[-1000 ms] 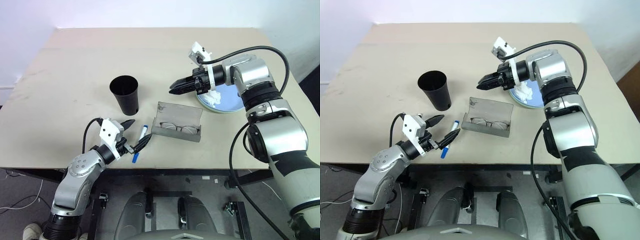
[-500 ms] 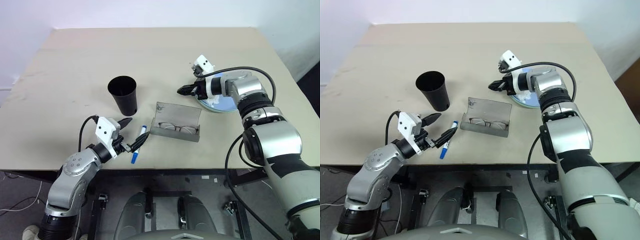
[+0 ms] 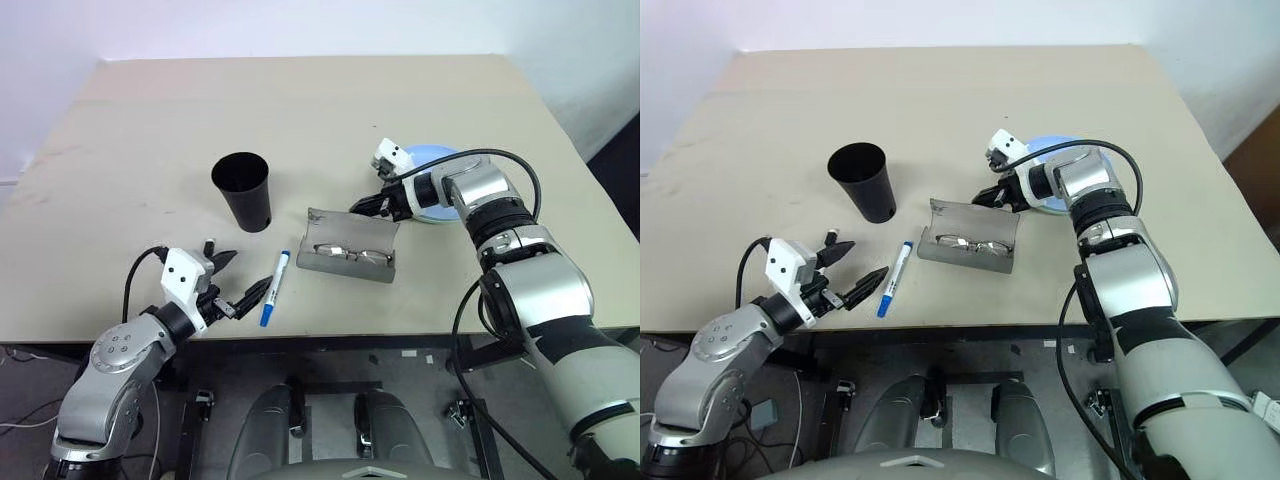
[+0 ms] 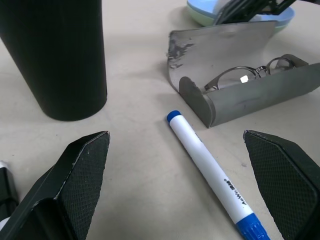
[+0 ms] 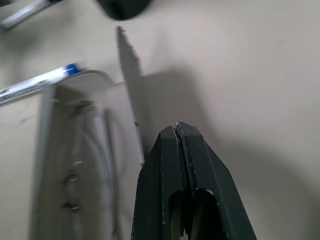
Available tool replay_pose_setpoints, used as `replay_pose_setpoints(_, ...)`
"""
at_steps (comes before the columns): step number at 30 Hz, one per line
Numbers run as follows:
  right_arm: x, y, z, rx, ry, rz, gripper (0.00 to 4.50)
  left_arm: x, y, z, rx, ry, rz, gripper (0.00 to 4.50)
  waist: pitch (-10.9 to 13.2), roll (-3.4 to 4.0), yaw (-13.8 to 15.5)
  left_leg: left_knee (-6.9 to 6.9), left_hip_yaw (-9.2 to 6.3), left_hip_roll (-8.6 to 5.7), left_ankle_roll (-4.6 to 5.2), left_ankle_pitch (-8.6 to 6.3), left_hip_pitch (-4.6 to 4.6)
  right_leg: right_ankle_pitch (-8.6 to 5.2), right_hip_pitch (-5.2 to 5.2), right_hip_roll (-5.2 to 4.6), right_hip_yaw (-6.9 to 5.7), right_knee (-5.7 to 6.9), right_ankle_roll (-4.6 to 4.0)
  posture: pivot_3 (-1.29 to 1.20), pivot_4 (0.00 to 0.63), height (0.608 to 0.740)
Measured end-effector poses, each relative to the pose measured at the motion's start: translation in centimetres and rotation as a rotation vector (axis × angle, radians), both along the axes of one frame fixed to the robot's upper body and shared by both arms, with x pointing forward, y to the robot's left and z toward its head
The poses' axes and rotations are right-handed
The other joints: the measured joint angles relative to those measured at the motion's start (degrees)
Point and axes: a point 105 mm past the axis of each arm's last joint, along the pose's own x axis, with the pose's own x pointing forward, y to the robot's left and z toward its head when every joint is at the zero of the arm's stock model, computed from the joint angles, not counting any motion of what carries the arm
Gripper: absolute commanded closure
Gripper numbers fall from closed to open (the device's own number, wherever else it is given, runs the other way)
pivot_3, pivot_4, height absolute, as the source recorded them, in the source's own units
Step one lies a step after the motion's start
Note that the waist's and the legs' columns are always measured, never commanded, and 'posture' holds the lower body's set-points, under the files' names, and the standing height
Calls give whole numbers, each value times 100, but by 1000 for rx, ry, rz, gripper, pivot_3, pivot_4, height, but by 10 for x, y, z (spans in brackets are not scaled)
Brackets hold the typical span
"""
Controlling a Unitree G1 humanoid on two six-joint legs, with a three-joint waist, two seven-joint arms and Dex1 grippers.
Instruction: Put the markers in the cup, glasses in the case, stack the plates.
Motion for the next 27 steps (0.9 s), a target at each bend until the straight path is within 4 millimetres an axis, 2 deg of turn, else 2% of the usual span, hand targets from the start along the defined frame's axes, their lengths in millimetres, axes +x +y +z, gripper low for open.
replay_pose_setpoints(5, -20, 2, 1, -3, 18, 73, 4475, 2, 0, 4, 1, -15, -1, 0, 0, 0, 5, -5, 1, -1, 0, 0, -2, 0, -4, -2, 3, -1, 0, 0, 150, 727)
replay_pose_setpoints(9, -41, 10, 5, 9, 10, 127, 4475, 4, 4, 5, 6, -19, 5, 0, -1, -1, 2, -14, 1, 0, 0, 0, -2, -1, -11, -2, 4, -1, -2, 0, 150, 727)
replay_pose_setpoints(13, -54, 8, -9, 2, 33, 124, 4475, 5, 9, 5, 13, -17, 10, 0, -1, -1, 4, -16, 1, -1, 0, 0, -2, -5, -12, -5, 5, -3, -9, 0, 150, 727)
replay_pose_setpoints(17, -60, 10, -15, -11, 8, 135, 4475, 5, 14, 7, 23, -21, 20, 0, -2, -4, 4, -16, 3, -1, 0, 0, -1, -7, -11, -6, 5, -3, -20, 0, 150, 727)
replay_pose_setpoints(23, -59, 12, -18, -28, -53, 142, 4475, 6, 23, 11, 24, -33, 45, 0, -14, -19, -10, -17, 2, 0, 0, 0, 13, -7, -2, -4, 5, -3, -21, 0, 150, 727)
replay_pose_setpoints(27, -62, 18, -18, 12, -58, 167, 4475, 1, 31, 7, 11, -14, 84, 0, -16, -21, -12, -19, 3, 1, 0, 0, 13, -3, -2, -7, 4, -3, -26, 0, 150, 727)
